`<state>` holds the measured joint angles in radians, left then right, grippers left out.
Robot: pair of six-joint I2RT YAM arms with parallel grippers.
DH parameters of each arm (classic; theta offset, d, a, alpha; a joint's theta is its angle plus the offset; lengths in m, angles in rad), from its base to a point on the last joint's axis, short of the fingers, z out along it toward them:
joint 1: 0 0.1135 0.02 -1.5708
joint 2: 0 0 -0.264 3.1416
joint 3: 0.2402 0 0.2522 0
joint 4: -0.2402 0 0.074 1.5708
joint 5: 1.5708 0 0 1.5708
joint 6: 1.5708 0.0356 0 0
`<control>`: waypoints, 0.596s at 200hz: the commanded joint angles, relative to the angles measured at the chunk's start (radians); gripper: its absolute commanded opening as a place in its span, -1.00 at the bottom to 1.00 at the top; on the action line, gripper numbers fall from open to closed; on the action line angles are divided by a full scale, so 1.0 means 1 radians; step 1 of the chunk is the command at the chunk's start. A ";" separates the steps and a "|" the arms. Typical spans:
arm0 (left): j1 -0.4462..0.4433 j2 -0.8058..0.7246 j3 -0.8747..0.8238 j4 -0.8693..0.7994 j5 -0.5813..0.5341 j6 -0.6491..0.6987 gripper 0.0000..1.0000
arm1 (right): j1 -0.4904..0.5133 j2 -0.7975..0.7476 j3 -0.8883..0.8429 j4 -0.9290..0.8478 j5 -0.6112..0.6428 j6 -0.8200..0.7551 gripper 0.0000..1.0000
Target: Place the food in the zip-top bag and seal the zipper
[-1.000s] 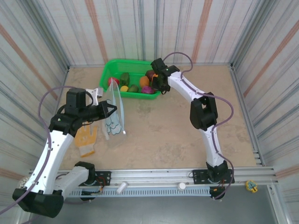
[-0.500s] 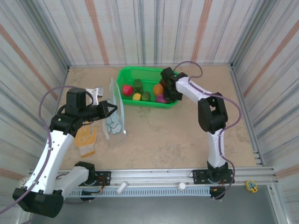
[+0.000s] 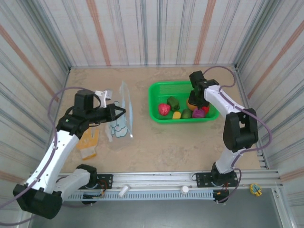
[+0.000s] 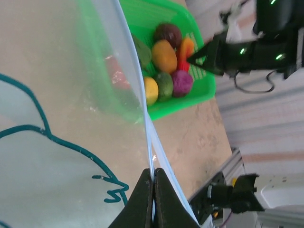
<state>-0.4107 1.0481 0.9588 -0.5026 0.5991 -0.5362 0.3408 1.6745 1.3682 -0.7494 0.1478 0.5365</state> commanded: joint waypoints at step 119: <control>-0.080 0.100 0.081 0.027 -0.007 -0.016 -1.00 | 0.219 -0.146 -0.061 0.296 -0.794 0.220 -0.04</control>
<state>-0.4866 1.1713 0.9730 -0.4267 0.5911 -0.5987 0.5385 1.5425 1.3418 -0.5858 -0.4564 0.5957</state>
